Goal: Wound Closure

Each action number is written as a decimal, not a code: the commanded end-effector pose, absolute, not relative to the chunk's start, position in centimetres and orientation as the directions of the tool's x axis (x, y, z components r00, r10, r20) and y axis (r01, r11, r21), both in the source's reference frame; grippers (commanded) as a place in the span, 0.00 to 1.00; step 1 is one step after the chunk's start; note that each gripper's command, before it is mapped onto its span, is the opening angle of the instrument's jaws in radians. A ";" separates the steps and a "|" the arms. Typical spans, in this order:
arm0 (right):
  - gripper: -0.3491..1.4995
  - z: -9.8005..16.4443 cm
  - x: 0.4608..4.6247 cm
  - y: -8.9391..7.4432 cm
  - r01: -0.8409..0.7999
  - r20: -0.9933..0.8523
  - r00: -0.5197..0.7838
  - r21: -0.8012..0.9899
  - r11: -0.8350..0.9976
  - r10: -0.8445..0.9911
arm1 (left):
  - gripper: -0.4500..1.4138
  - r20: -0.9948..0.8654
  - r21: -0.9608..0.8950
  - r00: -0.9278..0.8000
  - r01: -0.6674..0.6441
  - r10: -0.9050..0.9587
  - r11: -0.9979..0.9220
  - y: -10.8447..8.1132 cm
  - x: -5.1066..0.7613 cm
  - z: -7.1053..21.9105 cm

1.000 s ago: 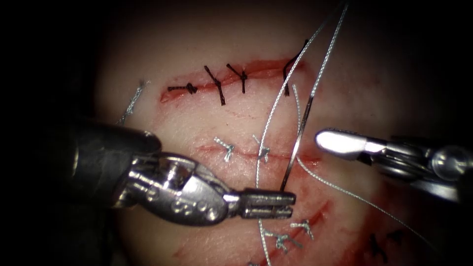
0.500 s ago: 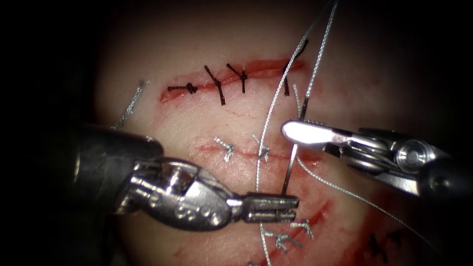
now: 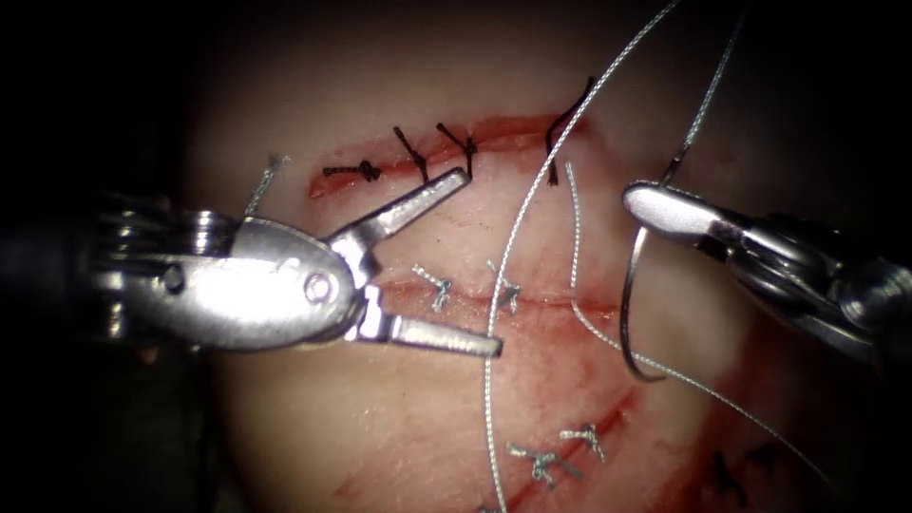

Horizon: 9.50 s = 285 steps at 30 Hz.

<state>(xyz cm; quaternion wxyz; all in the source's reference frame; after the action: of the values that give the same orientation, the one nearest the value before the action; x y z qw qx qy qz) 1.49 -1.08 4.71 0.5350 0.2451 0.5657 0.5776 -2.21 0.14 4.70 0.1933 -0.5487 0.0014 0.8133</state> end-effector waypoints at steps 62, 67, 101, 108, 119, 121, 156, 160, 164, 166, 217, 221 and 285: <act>0.00 4.8 1.78 -1.3 -0.586 -0.970 -0.149 0.241 0.774 0.190 | 0.00 -0.417 -0.725 -0.535 -0.292 0.735 -0.624 -0.2 -3.24 7.3; 0.00 4.8 1.78 -1.3 -0.585 -0.970 -0.149 0.242 0.774 0.190 | 0.00 -0.402 -0.695 -0.609 -0.283 0.684 -0.661 -0.2 -3.24 7.4; 0.00 5.0 2.26 -1.1 -0.484 -0.987 -0.083 -0.080 0.871 -0.136 | 0.00 -0.331 -0.611 -0.860 -0.120 0.390 -0.783 -0.2 -3.09 7.6; 0.00 5.1 2.26 -1.1 -0.464 -0.977 -0.070 -0.145 0.874 -0.199 | 0.00 -0.311 -0.690 -0.856 -0.096 0.413 -0.718 -0.2 -3.09 7.6; 0.00 5.5 2.25 -1.2 -0.358 -0.961 -0.038 -0.241 0.902 -0.272 | 0.00 -0.217 -0.885 -0.721 -0.139 0.658 -0.444 -0.1 -3.05 7.6; 0.00 5.6 2.24 -1.2 -0.355 -0.960 -0.028 -0.251 0.901 -0.278 | 0.00 -0.206 -0.892 -0.709 -0.148 0.674 -0.428 0.0 -3.03 7.7; 0.00 6.1 2.24 -1.4 -0.216 -0.961 0.034 -0.275 0.937 -0.274 | 0.00 -0.184 -0.945 -0.650 -0.089 0.738 -0.314 0.0 -3.04 7.4; 0.00 6.1 2.24 -1.4 -0.194 -0.983 -0.002 -0.177 0.965 -0.181 | 0.00 -0.184 -0.945 -0.648 -0.090 0.739 -0.315 0.0 -3.04 7.4; 0.00 6.0 2.23 -1.3 -0.208 -0.991 -0.035 -0.119 0.971 -0.129 | 0.00 -0.185 -0.945 -0.647 -0.091 0.739 -0.316 0.0 -3.05 7.5; 0.00 6.0 2.23 -1.3 -0.212 -0.991 -0.041 -0.115 0.970 -0.126 | 0.00 -0.185 -0.944 -0.647 -0.091 0.740 -0.316 -0.1 -3.05 7.5; 0.00 5.9 2.19 -1.2 -0.234 -0.985 0.089 -0.162 0.959 -0.145 | 0.00 -0.187 -0.945 -0.642 -0.089 0.744 -0.314 -0.1 -3.11 7.4; 0.00 5.9 2.19 -1.2 -0.263 -0.989 0.075 -0.145 0.954 -0.130 | 0.00 -0.192 -0.944 -0.642 -0.085 0.742 -0.319 -0.1 -3.11 7.4; 0.00 5.7 2.25 -1.2 -0.451 -0.955 -0.039 0.278 0.848 0.293 | 0.00 -0.202 -0.943 -0.644 -0.075 0.738 -0.323 -0.1 -3.11 7.3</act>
<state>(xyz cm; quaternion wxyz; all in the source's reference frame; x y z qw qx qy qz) 2.15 -1.22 5.68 0.6913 -0.0596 0.6672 0.2709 -3.06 -0.05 7.24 0.2721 -0.3223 -0.5143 0.7466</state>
